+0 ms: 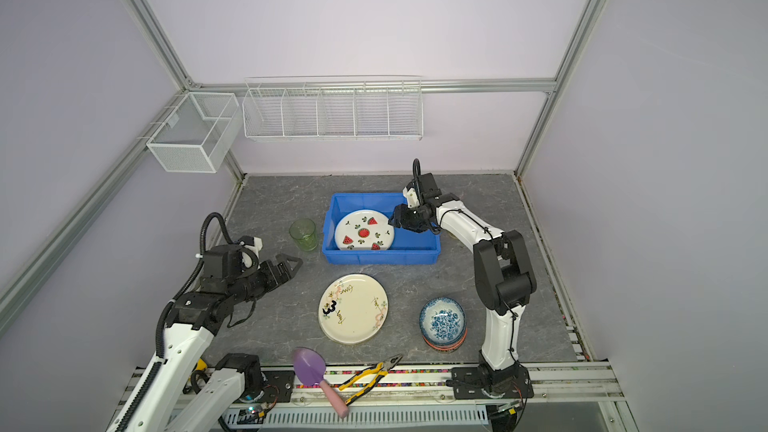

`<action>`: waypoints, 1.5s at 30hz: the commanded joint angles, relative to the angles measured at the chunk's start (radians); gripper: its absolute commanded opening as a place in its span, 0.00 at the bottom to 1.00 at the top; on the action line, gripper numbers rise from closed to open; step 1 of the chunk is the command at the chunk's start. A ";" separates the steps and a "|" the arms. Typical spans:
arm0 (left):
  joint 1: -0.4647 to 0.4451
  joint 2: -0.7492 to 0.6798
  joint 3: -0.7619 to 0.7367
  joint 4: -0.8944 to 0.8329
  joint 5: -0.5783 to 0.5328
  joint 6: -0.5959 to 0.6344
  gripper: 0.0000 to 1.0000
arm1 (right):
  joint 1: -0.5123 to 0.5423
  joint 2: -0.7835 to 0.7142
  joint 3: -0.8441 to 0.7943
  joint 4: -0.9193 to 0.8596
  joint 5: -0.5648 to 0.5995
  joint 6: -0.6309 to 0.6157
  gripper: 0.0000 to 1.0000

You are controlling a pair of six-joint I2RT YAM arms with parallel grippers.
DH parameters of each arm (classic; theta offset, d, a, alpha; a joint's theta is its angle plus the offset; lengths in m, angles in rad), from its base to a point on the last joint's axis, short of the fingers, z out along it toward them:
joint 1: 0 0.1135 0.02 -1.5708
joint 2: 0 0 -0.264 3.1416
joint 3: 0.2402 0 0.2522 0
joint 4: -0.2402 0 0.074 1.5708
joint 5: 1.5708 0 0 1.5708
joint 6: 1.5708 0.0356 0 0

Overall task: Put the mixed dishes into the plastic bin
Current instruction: 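Lower the watermelon plate flat into the bin and open the right gripper, then move both grippers to opposite rims of the black-ink flower plate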

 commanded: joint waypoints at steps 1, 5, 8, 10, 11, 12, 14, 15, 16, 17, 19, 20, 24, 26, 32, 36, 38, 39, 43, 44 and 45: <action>0.005 -0.001 -0.007 -0.022 -0.008 0.012 0.99 | 0.022 -0.069 0.021 -0.036 0.050 -0.038 0.59; 0.005 0.018 -0.011 -0.020 -0.015 0.009 0.99 | 0.047 -0.116 0.031 -0.059 0.083 -0.065 0.72; 0.005 0.039 -0.018 -0.011 -0.021 0.004 0.99 | 0.076 -0.147 0.037 -0.096 0.114 -0.087 0.83; 0.005 0.044 -0.016 -0.011 -0.028 0.006 0.99 | 0.100 -0.175 0.029 -0.129 0.136 -0.101 0.99; 0.005 0.044 -0.015 -0.013 -0.030 0.007 0.99 | 0.110 -0.188 0.020 -0.141 0.143 -0.108 0.89; 0.005 0.043 -0.013 -0.017 -0.039 0.005 0.99 | 0.122 -0.203 0.011 -0.152 0.145 -0.116 0.88; 0.005 0.035 -0.001 -0.049 -0.089 -0.012 0.99 | 0.146 -0.224 0.002 -0.190 0.146 -0.134 0.88; 0.005 0.026 0.000 -0.050 -0.094 -0.012 0.99 | 0.159 -0.237 0.000 -0.213 0.150 -0.144 0.88; 0.005 0.016 0.000 -0.049 -0.098 -0.012 0.99 | 0.176 -0.253 -0.006 -0.233 0.154 -0.151 0.88; 0.005 0.010 -0.002 -0.051 -0.099 -0.016 0.99 | 0.190 -0.269 -0.015 -0.244 0.154 -0.155 0.88; 0.005 0.009 -0.008 -0.047 -0.073 -0.014 0.98 | 0.220 -0.310 -0.042 -0.265 0.147 -0.157 0.88; 0.005 0.010 -0.011 -0.045 -0.055 -0.016 0.99 | 0.233 -0.326 -0.053 -0.275 0.145 -0.155 0.88; -0.022 -0.030 -0.078 0.004 0.020 -0.097 0.99 | 0.297 -0.388 -0.121 -0.309 0.135 -0.144 0.88; -0.067 -0.058 -0.113 0.040 0.005 -0.133 0.99 | 0.323 -0.416 -0.150 -0.320 0.143 -0.129 0.88; -0.199 -0.063 -0.203 0.179 0.007 -0.253 1.00 | 0.380 -0.466 -0.265 -0.278 0.160 -0.059 0.88; -0.280 -0.036 -0.209 0.185 -0.019 -0.252 0.99 | 0.405 -0.461 -0.316 -0.240 0.178 -0.026 0.88; -0.308 -0.028 -0.227 0.218 -0.012 -0.267 0.99 | 0.416 -0.451 -0.329 -0.226 0.180 -0.014 0.88; -0.320 -0.023 -0.237 0.236 -0.008 -0.277 0.99 | 0.421 -0.446 -0.336 -0.218 0.180 -0.008 0.88; -0.340 -0.015 -0.271 0.264 0.008 -0.299 1.00 | 0.435 -0.421 -0.361 -0.180 0.172 0.016 0.88; -0.342 -0.017 -0.279 0.266 0.011 -0.300 1.00 | 0.439 -0.415 -0.368 -0.169 0.170 0.021 0.88; -0.342 -0.022 -0.285 0.264 0.013 -0.302 0.99 | 0.440 -0.408 -0.374 -0.160 0.167 0.025 0.88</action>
